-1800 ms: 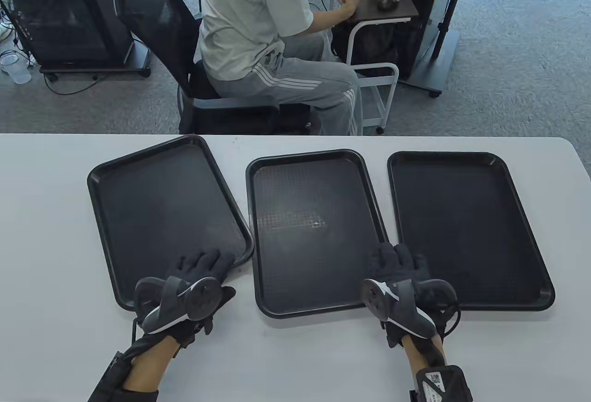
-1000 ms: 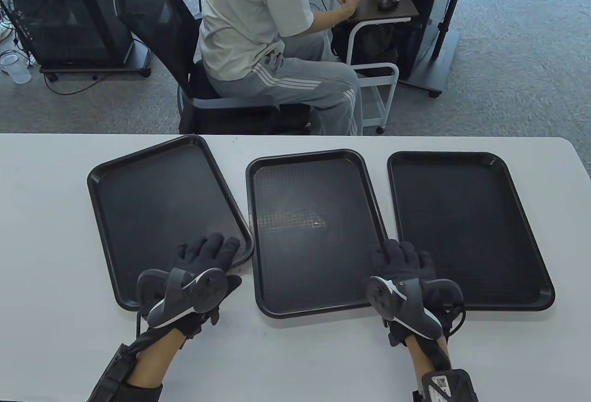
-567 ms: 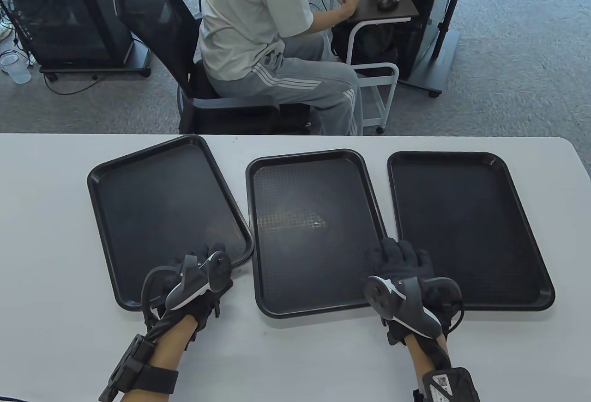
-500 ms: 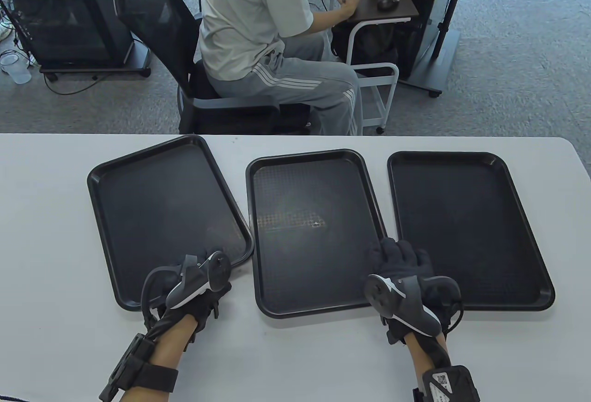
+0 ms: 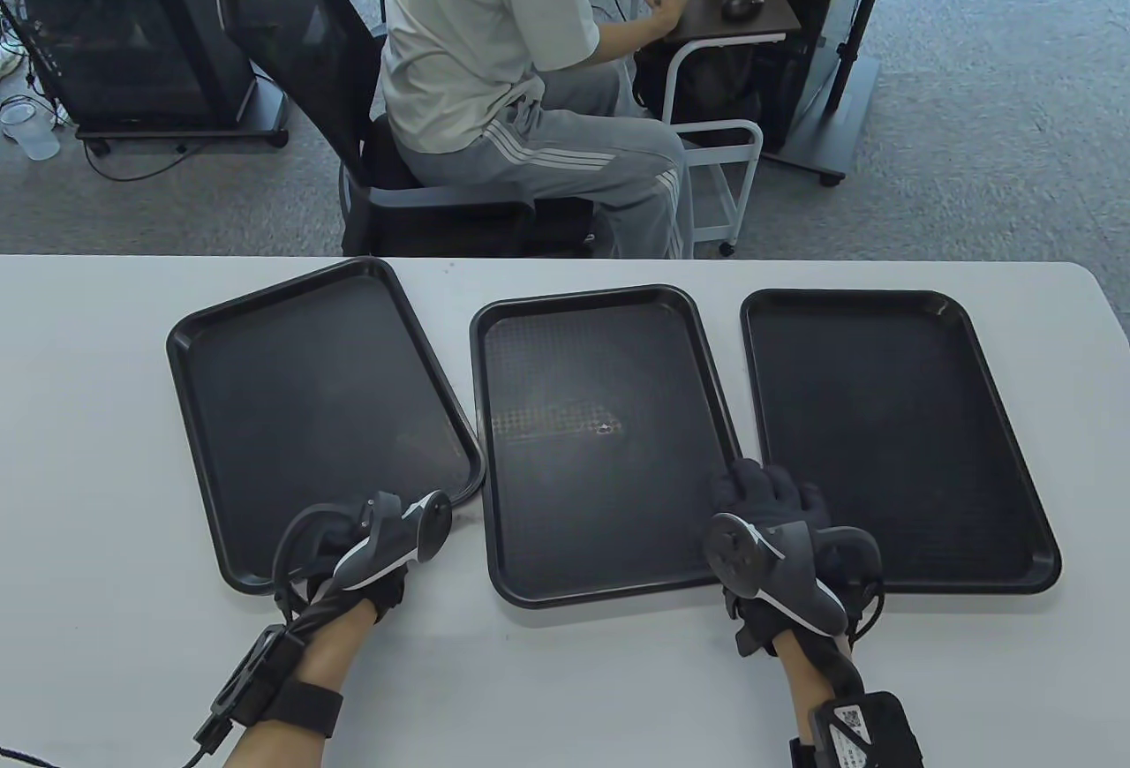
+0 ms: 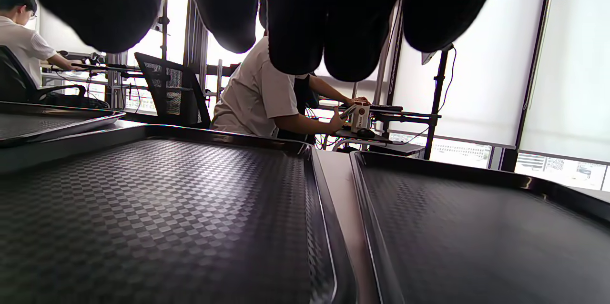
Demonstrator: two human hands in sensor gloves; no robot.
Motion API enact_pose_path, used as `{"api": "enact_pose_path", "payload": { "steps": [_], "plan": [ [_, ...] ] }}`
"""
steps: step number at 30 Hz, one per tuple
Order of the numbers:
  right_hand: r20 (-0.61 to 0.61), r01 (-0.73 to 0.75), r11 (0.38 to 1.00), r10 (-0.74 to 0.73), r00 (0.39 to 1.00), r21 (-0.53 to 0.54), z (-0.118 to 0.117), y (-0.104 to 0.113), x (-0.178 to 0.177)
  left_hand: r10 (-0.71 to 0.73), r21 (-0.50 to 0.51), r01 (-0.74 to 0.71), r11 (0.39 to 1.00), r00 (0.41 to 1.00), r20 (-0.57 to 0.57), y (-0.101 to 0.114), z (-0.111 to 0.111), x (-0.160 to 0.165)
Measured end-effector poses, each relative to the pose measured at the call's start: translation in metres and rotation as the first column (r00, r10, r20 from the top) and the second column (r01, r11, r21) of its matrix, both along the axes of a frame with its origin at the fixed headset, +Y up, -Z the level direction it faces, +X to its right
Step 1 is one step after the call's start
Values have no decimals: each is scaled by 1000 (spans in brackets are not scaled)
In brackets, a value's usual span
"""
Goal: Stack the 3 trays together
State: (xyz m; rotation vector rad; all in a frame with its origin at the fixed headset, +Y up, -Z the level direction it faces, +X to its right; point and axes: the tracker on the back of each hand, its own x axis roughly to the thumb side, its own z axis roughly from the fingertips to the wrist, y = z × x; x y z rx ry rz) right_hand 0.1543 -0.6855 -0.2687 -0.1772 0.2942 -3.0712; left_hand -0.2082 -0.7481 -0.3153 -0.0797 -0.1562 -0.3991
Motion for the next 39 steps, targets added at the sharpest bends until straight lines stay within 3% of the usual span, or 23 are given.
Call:
{"api": "enact_pose_path", "payload": {
  "steps": [5, 12, 20, 28, 34, 39],
  "plan": [
    [4, -33, 999, 33, 999, 18, 1, 1, 0, -23, 253, 34, 967, 999, -43, 35, 9, 2],
    [58, -82, 996, 80, 995, 30, 3, 2, 10, 186, 394, -180, 901, 982, 24, 67, 19, -9],
    [156, -95, 994, 84, 984, 59, 1, 2, 28, 273, 437, -282, 854, 958, 85, 90, 28, -12],
    [149, -61, 989, 40, 988, 137, 10, 15, 36, 240, 494, -312, 811, 949, 205, 106, 42, -2],
    [103, -42, 985, 24, 994, 170, 13, 25, 34, 123, 528, -271, 805, 947, 299, 114, 59, 24],
    [114, -11, 979, -12, 993, 205, 18, 35, 39, 109, 535, -307, 787, 923, 370, 127, 72, 55]
  ]
}}
